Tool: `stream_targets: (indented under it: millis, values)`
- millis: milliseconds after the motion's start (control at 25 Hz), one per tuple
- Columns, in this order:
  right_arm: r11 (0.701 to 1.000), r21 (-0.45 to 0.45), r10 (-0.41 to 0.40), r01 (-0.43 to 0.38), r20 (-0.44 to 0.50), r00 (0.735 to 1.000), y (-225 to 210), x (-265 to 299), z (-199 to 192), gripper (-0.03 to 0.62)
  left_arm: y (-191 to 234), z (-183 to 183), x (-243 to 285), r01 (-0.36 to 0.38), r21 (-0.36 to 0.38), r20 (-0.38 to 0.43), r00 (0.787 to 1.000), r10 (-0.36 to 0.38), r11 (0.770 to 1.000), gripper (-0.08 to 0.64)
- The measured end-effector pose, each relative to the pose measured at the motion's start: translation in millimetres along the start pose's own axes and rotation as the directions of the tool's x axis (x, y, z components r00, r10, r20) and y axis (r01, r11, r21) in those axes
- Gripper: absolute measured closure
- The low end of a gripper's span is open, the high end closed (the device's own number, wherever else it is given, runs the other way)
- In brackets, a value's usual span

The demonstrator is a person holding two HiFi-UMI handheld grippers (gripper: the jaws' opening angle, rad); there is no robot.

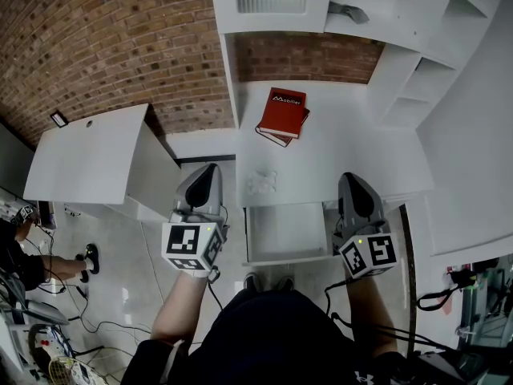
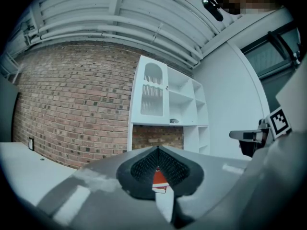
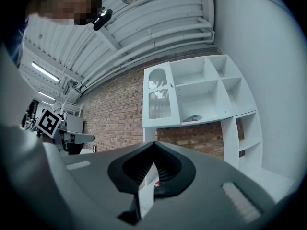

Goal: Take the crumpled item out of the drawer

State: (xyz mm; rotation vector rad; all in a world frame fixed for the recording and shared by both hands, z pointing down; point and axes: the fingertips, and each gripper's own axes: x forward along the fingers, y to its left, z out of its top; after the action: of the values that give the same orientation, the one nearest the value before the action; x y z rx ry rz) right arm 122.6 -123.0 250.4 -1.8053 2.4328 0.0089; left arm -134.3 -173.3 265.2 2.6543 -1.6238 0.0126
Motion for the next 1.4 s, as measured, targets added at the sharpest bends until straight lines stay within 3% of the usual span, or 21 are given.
stream_targets:
  millis: [1400]
  values:
    - [1.0,0.011,0.012,-0.011,-0.028,1.0,4.1,9.8,-10.0,0.591,7.3,-15.4,9.5,0.013,-0.005,-0.031,0.999,-0.013,1.0,0.557]
